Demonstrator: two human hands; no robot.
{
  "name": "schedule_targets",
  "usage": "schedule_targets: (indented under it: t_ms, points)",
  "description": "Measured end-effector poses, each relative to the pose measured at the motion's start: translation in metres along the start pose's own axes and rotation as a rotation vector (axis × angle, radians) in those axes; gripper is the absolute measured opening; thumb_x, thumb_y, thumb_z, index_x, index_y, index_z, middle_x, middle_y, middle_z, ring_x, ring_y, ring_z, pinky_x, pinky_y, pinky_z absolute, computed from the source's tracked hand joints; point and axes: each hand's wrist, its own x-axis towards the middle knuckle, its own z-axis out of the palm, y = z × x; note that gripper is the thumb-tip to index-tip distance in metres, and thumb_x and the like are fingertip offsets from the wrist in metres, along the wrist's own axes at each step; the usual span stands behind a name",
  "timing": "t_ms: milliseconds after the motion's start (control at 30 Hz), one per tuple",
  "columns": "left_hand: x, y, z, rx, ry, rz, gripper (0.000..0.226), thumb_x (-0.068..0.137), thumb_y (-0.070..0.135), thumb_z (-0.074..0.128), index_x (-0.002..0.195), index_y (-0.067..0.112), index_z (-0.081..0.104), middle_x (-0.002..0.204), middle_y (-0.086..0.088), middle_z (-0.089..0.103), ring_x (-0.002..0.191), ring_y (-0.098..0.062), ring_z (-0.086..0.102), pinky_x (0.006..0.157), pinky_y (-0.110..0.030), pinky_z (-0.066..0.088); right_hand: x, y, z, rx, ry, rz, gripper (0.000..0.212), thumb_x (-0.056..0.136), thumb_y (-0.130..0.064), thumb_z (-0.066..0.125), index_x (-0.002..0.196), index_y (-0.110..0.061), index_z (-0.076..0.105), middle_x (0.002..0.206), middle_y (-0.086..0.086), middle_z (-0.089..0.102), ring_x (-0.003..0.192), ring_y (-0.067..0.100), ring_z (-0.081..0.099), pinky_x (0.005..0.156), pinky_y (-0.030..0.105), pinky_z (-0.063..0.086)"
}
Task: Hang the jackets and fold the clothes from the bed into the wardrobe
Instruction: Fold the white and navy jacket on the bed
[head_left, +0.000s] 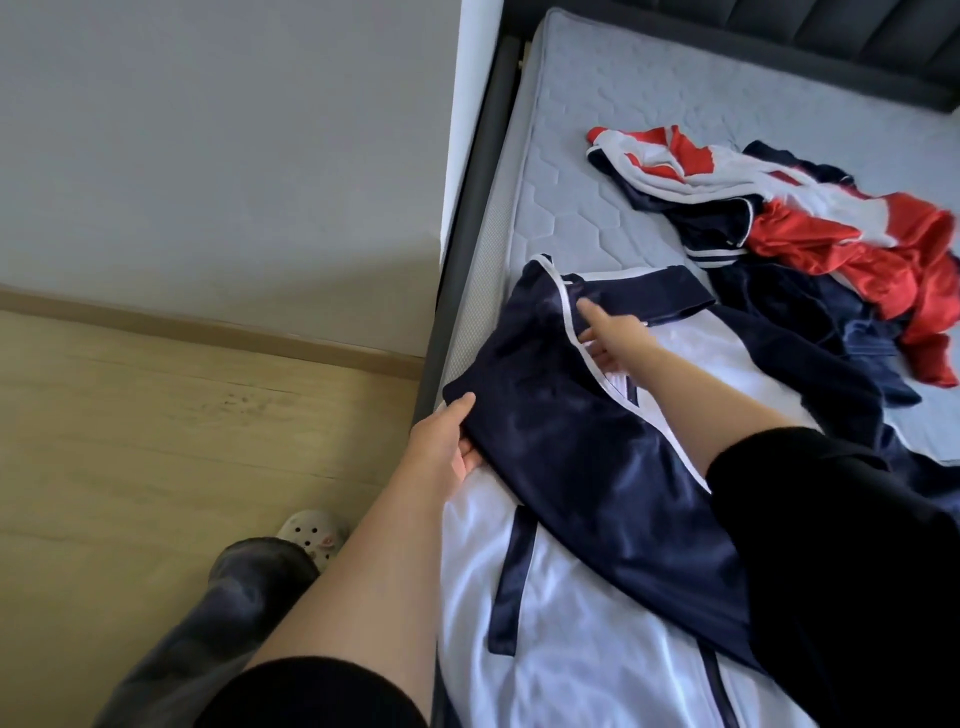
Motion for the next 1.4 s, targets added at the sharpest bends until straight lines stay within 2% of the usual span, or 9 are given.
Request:
schedule_targets:
  t_ms: [200, 533, 667, 867, 967, 1067, 1200, 1300, 1400]
  points:
    - [-0.016, -0.016, 0.006, 0.211, 0.053, -0.004, 0.021, 0.101, 0.015, 0.045, 0.119, 0.023, 0.052, 0.096, -0.002, 0.065, 0.072, -0.016, 0.065, 0.046, -0.027, 0.053, -0.024, 0.049, -0.007, -0.276, 0.025, -0.044, 0.050, 0.087, -0.027, 0.067, 0.053, -0.016, 0.032, 0.051, 0.000, 0.030, 0.047, 0.015, 0.030, 0.045, 0.027, 0.025]
    - [-0.051, -0.052, 0.021, 0.296, -0.111, -0.173, 0.013, 0.093, 0.017, 0.059, 0.106, 0.014, 0.061, 0.093, 0.000, 0.070, 0.080, -0.016, 0.066, 0.059, -0.031, 0.055, -0.077, 0.084, -0.033, -0.239, 0.304, -0.096, 0.048, 0.088, -0.039, 0.046, 0.067, 0.004, 0.049, 0.071, 0.026, 0.046, 0.061, 0.032, 0.042, 0.056, 0.035, 0.038]
    - [-0.058, -0.072, 0.029, 0.295, -0.010, -0.163, 0.024, 0.099, 0.009, 0.044, 0.121, 0.009, 0.053, 0.119, -0.010, 0.062, 0.091, -0.024, 0.062, 0.071, -0.038, 0.051, -0.101, 0.132, -0.053, -0.356, 0.167, -0.100, 0.042, 0.091, -0.043, 0.047, 0.064, -0.011, 0.045, 0.061, 0.005, 0.047, 0.058, 0.021, 0.044, 0.051, 0.030, 0.031]
    - [-0.068, -0.077, 0.034, 0.380, 0.058, -0.123, 0.018, 0.100, 0.010, 0.041, 0.115, 0.011, 0.052, 0.106, -0.009, 0.060, 0.084, -0.025, 0.061, 0.070, -0.039, 0.049, -0.125, 0.183, -0.085, -0.561, 0.123, -0.069, 0.049, 0.093, -0.040, 0.054, 0.057, -0.012, 0.038, 0.054, 0.004, 0.044, 0.053, 0.021, 0.043, 0.050, 0.033, 0.030]
    - [-0.070, -0.073, 0.031, 0.801, 0.233, 0.120, 0.010, 0.091, 0.017, 0.055, 0.087, 0.008, 0.055, 0.078, -0.008, 0.063, 0.063, -0.028, 0.063, 0.055, -0.034, 0.048, -0.131, 0.193, -0.095, -0.576, 0.193, -0.010, 0.049, 0.094, -0.041, 0.051, 0.058, -0.010, 0.040, 0.056, 0.004, 0.047, 0.053, 0.021, 0.045, 0.049, 0.032, 0.032]
    - [-0.072, -0.071, 0.029, 1.249, 0.415, 0.683, 0.026, 0.083, 0.019, 0.058, 0.063, 0.014, 0.042, 0.059, 0.000, 0.047, 0.058, -0.026, 0.049, 0.049, -0.029, 0.032, -0.141, 0.205, -0.099, -0.574, 0.276, 0.059, 0.039, 0.095, -0.041, 0.048, 0.071, -0.009, 0.047, 0.067, 0.005, 0.053, 0.061, 0.024, 0.051, 0.056, 0.034, 0.038]
    - [-0.080, -0.093, 0.050, 1.704, 0.018, 1.226, 0.024, 0.087, 0.022, 0.061, 0.109, 0.012, 0.060, 0.111, -0.008, 0.059, 0.103, -0.029, 0.053, 0.077, -0.040, 0.044, -0.161, 0.225, -0.108, -0.595, 0.357, 0.076, 0.038, 0.098, -0.043, 0.037, 0.079, -0.012, 0.047, 0.070, 0.002, 0.054, 0.067, 0.026, 0.050, 0.059, 0.035, 0.035]
    - [-0.082, -0.130, 0.055, 2.162, -0.354, 1.113, 0.057, 0.098, 0.040, 0.040, 0.150, 0.020, 0.025, 0.157, -0.006, 0.019, 0.145, -0.026, 0.012, 0.115, -0.045, 0.016, -0.176, 0.252, -0.125, -0.526, 0.300, 0.136, 0.046, 0.098, -0.048, 0.034, 0.071, -0.013, 0.047, 0.070, 0.003, 0.054, 0.066, 0.024, 0.050, 0.057, 0.034, 0.035]
    - [-0.080, -0.165, 0.049, 2.394, -0.565, 0.919, 0.060, 0.100, 0.049, 0.024, 0.152, 0.031, 0.000, 0.161, 0.001, -0.008, 0.146, -0.021, -0.013, 0.117, -0.045, -0.001, -0.190, 0.270, -0.142, -0.470, 0.214, 0.160, 0.053, 0.095, -0.055, 0.038, 0.063, -0.012, 0.044, 0.064, 0.002, 0.055, 0.060, 0.018, 0.051, 0.052, 0.031, 0.034]
